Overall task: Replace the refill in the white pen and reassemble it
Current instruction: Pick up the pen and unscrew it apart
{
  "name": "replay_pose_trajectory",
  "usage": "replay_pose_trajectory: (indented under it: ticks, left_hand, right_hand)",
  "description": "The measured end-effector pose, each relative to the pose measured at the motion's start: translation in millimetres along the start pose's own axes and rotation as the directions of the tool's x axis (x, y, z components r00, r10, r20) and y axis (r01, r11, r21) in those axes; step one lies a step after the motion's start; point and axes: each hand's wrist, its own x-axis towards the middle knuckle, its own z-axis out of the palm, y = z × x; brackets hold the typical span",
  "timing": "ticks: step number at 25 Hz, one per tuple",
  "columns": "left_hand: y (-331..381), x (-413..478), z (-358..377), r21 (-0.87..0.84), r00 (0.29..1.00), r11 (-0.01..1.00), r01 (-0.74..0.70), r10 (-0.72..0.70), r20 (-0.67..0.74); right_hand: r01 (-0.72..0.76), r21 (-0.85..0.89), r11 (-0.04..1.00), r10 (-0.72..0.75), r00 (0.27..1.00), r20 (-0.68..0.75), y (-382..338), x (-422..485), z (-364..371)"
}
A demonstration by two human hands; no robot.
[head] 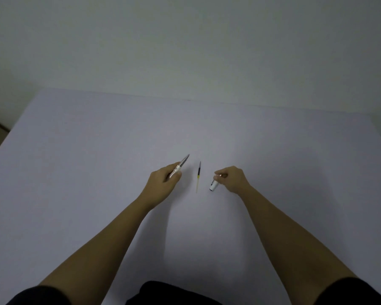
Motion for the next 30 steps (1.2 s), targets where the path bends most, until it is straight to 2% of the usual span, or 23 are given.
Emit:
replay_pose_trajectory:
  ticks: [4, 7, 16, 19, 21, 24, 26, 28, 30]
  left_hand:
    - [-6.3, 11.3, 2.5, 0.077, 1.000, 0.997, 0.017, -0.016, -0.011]
    - [-14.2, 19.7, -1.2, 0.062, 0.999, 0.997, 0.050, -0.049, -0.022]
    - [-28.5, 18.4, 2.4, 0.075, 0.995, 0.992, 0.097, -0.099, 0.023]
    - [-27.6, 17.9, -8.5, 0.132, 0.993, 0.987, 0.087, -0.097, 0.065]
    - [-19.5, 21.7, -17.8, 0.234, 0.987, 0.972, 0.018, -0.055, 0.152]
    - [2.4, 29.3, -28.9, 0.416, 0.948, 0.886, -0.206, 0.075, 0.310]
    - [15.2, 32.7, -32.1, 0.475, 0.922, 0.819, -0.322, 0.158, 0.352]
    - [26.3, 31.7, -32.8, 0.471, 0.915, 0.807, -0.357, 0.200, 0.351]
    - [34.9, 28.5, -32.2, 0.433, 0.915, 0.827, -0.358, 0.218, 0.339]
  right_hand:
    - [-0.010, -0.030, 0.999, 0.010, 1.000, 0.011, -0.3, 20.8, 12.3]
    - [0.020, -0.058, 0.998, -0.022, 0.999, -0.033, -0.1, 28.9, 19.4]
    - [-0.006, 0.017, 1.000, 0.007, 0.997, -0.075, 5.0, 21.4, 24.7]
    - [0.072, 0.021, 0.997, -0.069, 0.989, -0.130, -8.0, 18.6, 8.4]
    - [0.173, -0.010, 0.985, -0.173, 0.976, -0.131, -22.0, 14.6, -8.2]
    - [0.306, -0.039, 0.951, -0.304, 0.951, 0.050, -49.9, 2.2, -29.8]
    - [0.355, -0.105, 0.929, -0.329, 0.922, 0.204, -65.9, -8.7, -35.1]
    - [0.370, -0.181, 0.911, -0.307, 0.902, 0.302, -75.9, -21.2, -38.7]
    - [0.369, -0.238, 0.899, -0.282, 0.900, 0.331, -81.0, -30.5, -46.0]
